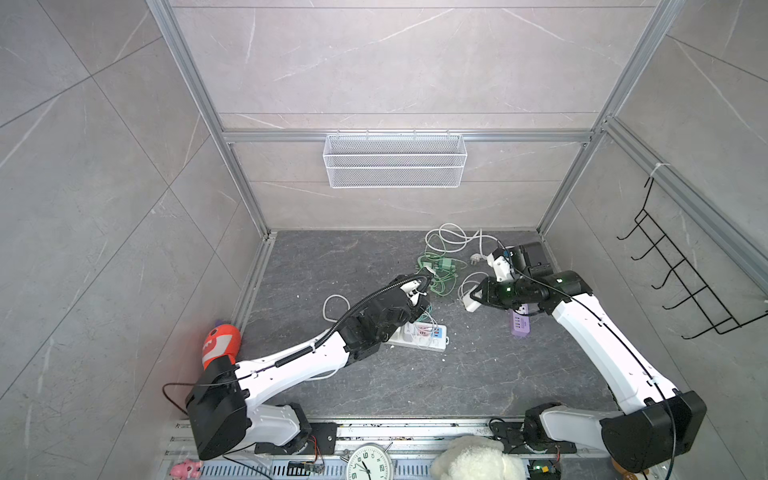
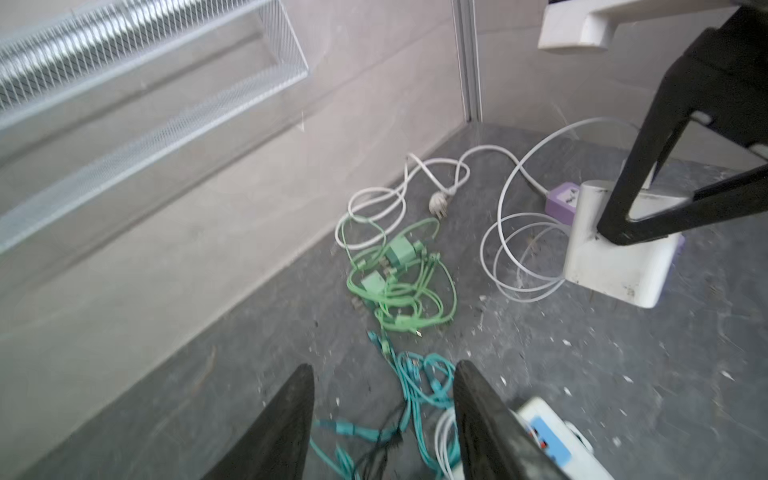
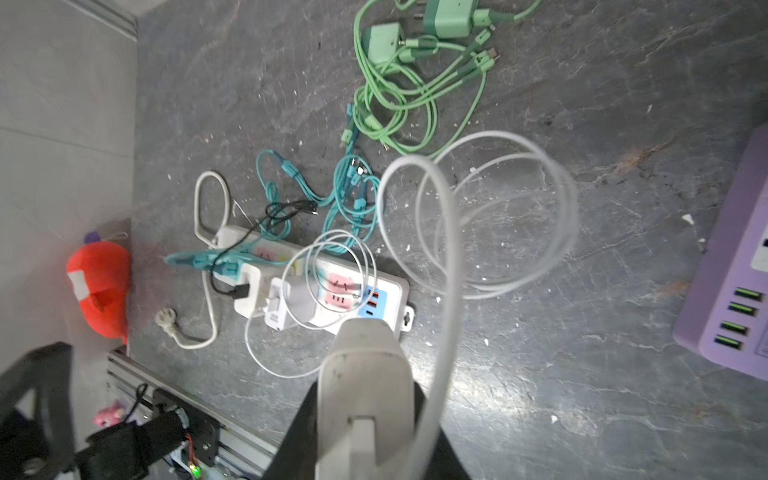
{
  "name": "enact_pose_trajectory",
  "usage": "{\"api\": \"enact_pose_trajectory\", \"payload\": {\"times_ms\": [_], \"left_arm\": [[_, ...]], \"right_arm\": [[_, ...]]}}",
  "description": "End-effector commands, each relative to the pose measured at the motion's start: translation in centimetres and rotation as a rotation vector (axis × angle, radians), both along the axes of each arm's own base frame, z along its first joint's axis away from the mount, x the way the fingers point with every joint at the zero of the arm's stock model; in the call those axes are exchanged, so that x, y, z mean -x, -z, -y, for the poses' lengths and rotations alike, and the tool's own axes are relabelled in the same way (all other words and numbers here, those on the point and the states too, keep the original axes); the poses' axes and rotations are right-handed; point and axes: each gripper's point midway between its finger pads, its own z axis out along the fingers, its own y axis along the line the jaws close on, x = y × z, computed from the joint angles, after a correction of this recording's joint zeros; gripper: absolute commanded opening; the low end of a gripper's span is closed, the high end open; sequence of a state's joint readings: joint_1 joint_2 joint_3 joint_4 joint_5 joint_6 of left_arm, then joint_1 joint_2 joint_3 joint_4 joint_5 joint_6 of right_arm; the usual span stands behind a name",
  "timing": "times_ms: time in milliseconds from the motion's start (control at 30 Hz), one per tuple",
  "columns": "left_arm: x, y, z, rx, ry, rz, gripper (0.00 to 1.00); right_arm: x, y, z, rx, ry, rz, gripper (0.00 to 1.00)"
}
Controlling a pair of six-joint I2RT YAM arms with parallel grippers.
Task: Insert the plug
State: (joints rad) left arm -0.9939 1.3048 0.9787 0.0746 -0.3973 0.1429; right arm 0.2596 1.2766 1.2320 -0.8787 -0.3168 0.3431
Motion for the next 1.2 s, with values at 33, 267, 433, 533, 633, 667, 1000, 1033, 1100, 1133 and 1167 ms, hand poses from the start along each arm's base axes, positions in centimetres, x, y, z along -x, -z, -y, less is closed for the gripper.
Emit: {"api": "enact_pose_trajectory", "payload": {"times_ms": [33,267,433,533,633,667,1000,1033,1100,1133,1167], "left_arm": [[4.0,6.9,-3.4,-0.081,-0.083,-0.415,0.56],[8.6,11.3,-2.1,-0.066,-0.049,-0.717,0.54],[10.1,12.1,-0.4,-0.022,-0.026,-0.833,0.54],[11.3,12.5,0.5,-0.039,-0.019,-0.903,0.54],[12.1,13.2,1.3,-0.049,-0.038,-0.961,0.55],[12.1,13.6,1.4,-0.052,-0.057,-0.979,0.55],[8.9,17.3,4.4,-0.038,-0.216,-1.007,0.53],[8.3,17.5,4.7,-0.036,-0.236,-0.998,0.49],[7.2,17.5,5.6,-0.017,-0.25,-0.965,0.39],[6.4,17.4,6.0,0.005,-0.267,-0.941,0.33],[5.7,17.3,6.3,0.025,-0.276,-0.925,0.28]], "right_arm": [[0.0,1.3,0.0,0.059,-0.087,0.049,0.0],[0.2,5.4,0.5,0.128,-0.085,-0.032,0.0],[-0.1,6.2,1.3,0.161,-0.036,-0.043,0.0],[-0.3,6.4,1.8,0.185,-0.005,-0.044,0.0],[-0.6,6.3,1.6,0.175,-0.01,-0.036,0.0],[-0.6,6.2,1.5,0.173,-0.014,-0.033,0.0],[0.9,4.6,1.3,0.136,-0.041,0.009,0.0],[1.1,4.5,1.5,0.139,-0.037,0.012,0.0],[1.4,4.3,1.7,0.134,-0.021,0.013,0.0],[1.5,4.3,1.7,0.129,-0.007,0.012,0.0],[1.7,4.5,1.8,0.125,0.008,0.005,0.0]]}}
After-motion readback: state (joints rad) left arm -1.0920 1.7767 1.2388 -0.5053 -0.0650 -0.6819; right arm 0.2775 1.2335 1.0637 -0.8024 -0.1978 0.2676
